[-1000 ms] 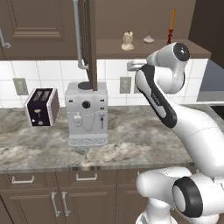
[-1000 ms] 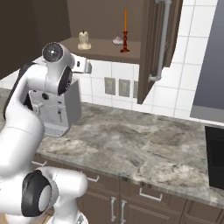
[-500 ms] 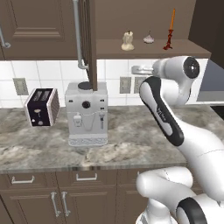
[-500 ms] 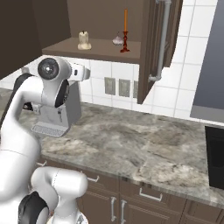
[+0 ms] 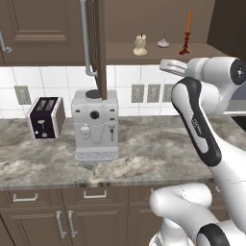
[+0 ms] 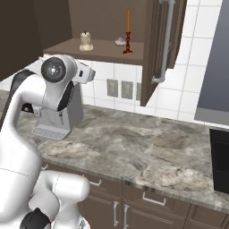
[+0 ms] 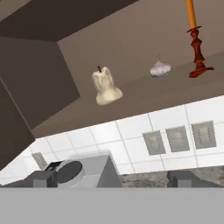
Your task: Pick the candle and candle from the dining table and place them in the open cabinet. Close the cabinet after placing the objects.
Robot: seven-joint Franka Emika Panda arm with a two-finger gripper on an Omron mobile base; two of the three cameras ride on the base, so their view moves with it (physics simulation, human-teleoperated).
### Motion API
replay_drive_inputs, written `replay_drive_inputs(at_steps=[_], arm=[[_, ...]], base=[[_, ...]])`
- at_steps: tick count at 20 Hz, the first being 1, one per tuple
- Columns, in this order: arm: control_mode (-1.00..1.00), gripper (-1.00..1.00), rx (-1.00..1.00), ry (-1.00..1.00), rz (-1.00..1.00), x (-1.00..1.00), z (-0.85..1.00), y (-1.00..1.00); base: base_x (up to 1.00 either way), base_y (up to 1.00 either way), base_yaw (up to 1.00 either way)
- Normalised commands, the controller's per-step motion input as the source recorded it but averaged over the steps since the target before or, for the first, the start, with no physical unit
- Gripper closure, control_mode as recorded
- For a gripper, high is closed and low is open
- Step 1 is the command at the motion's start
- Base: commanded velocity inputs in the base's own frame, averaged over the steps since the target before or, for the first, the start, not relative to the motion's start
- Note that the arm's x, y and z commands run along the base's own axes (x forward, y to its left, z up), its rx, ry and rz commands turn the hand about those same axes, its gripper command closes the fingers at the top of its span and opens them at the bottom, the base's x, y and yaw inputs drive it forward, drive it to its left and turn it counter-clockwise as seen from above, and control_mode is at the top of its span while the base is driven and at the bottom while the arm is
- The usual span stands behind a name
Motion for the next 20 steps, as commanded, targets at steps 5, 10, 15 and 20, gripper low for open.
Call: replay_drive_inputs(at_steps=[5, 10, 15, 20], arm=[[-1.00, -1.00, 0.20, 0.00, -0.08, -0.68, 0.13, -0.15], [-1.00, -1.00, 0.23, 0.00, -0.08, -0.68, 0.03, -0.12], [-1.00, -1.00, 0.19, -0.01, -0.01, -0.56, 0.00, -0.27], [-1.00, -1.00, 0.12, -0.05, 0.00, -0.70, 0.08, -0.32]], base=[[0.00, 0.00, 0.00], [0.00, 0.00, 0.00], [0.00, 0.00, 0.00], [0.00, 0.00, 0.00]])
